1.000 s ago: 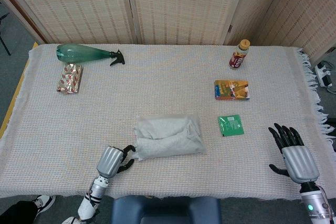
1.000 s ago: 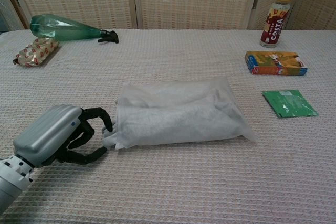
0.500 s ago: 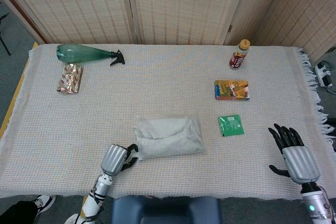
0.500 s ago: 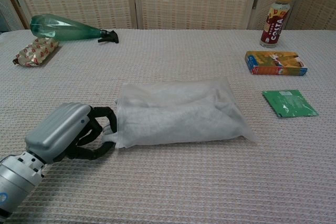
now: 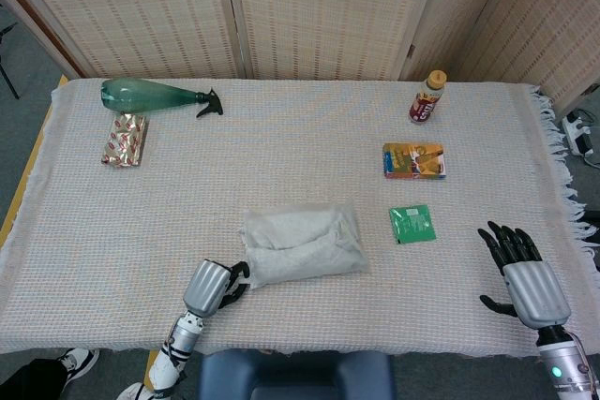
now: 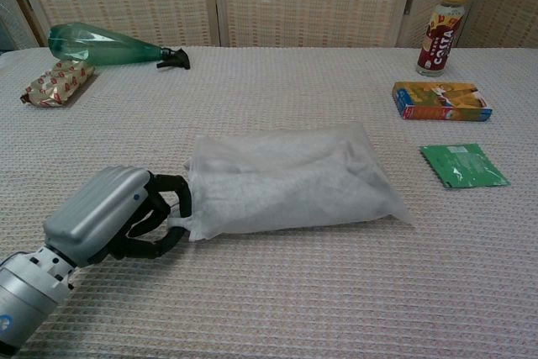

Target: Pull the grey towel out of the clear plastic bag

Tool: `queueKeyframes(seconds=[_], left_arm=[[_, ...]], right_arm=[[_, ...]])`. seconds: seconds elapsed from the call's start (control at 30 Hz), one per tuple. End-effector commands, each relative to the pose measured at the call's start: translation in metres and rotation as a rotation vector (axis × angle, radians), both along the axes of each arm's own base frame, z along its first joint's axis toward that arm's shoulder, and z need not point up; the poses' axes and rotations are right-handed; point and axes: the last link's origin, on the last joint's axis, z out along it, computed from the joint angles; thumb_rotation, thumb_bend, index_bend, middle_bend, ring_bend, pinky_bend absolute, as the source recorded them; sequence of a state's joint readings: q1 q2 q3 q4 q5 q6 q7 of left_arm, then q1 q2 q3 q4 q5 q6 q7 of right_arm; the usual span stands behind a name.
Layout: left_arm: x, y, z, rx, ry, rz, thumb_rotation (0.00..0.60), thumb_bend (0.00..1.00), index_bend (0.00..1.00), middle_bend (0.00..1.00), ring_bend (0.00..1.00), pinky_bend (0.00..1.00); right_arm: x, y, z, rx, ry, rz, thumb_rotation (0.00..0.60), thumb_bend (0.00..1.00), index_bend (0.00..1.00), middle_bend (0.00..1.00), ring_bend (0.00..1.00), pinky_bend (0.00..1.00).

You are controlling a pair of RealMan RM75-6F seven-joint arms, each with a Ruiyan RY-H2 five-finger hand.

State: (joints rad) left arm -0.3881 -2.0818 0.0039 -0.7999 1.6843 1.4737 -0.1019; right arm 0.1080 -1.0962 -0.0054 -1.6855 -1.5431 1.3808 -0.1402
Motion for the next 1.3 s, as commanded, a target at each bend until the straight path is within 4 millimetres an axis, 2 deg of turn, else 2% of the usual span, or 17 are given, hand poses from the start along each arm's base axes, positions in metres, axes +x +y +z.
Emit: queueKeyframes(seconds=[0.03,0.13,0.23,0.3,0.43,0.5,0.6,0.73,1.07,1.3], left_arm=[[0.000,-0.003,0.002,0.000,-0.003,-0.008,0.600,0.52,0.73,1.00,1.00,1.00],[0.001,-0.007,0.005,-0.001,-0.009,-0.020,0.600,0.52,0.73,1.00,1.00,1.00],[0.002,-0.011,0.005,-0.009,-0.006,-0.025,0.600,0.52,0.73,1.00,1.00,1.00],[0.003,-0.012,0.004,-0.015,0.002,-0.025,0.600,0.52,0.73,1.00,1.00,1.00],[0.006,-0.012,0.001,-0.021,0.009,-0.019,0.600,0.52,0.73,1.00,1.00,1.00],[0.008,-0.013,0.001,-0.021,0.004,-0.021,0.600,0.52,0.73,1.00,1.00,1.00],[0.011,-0.015,0.002,-0.022,-0.005,-0.027,0.600,0.52,0.73,1.00,1.00,1.00],[0.016,-0.015,0.005,-0.015,-0.004,-0.039,0.600,0.53,0.73,1.00,1.00,1.00],[0.015,-0.007,0.014,-0.002,0.003,-0.029,0.600,0.52,0.73,1.00,1.00,1.00],[0.012,-0.004,0.017,0.001,0.010,-0.026,0.600,0.52,0.73,1.00,1.00,1.00]], right_arm=[[0.001,-0.003,-0.008,0.016,-0.006,0.018,0.600,0.01,0.00,0.00,0.00,0.00],[0.002,-0.009,-0.026,0.047,-0.019,0.047,0.600,0.03,0.00,0.00,0.00,0.00],[0.004,-0.014,-0.050,0.083,-0.035,0.088,0.600,0.05,0.05,0.00,0.00,0.00],[0.006,-0.016,-0.062,0.083,-0.054,0.108,0.600,0.06,0.20,0.00,0.00,0.00],[0.014,-0.019,-0.094,0.067,-0.166,0.131,0.600,0.08,0.41,0.02,0.00,0.00],[0.017,-0.019,-0.106,0.052,-0.209,0.137,0.600,0.08,0.49,0.06,0.00,0.00],[0.022,-0.023,-0.126,0.039,-0.236,0.150,0.600,0.08,0.56,0.10,0.00,0.00],[0.029,-0.033,-0.148,-0.002,-0.293,0.162,0.600,0.09,0.59,0.12,0.00,0.00],[0.033,-0.055,-0.175,-0.054,-0.280,0.210,0.600,0.14,0.60,0.13,0.00,0.00],[0.035,-0.061,-0.193,-0.062,-0.300,0.220,0.600,0.16,0.60,0.13,0.00,0.00]])
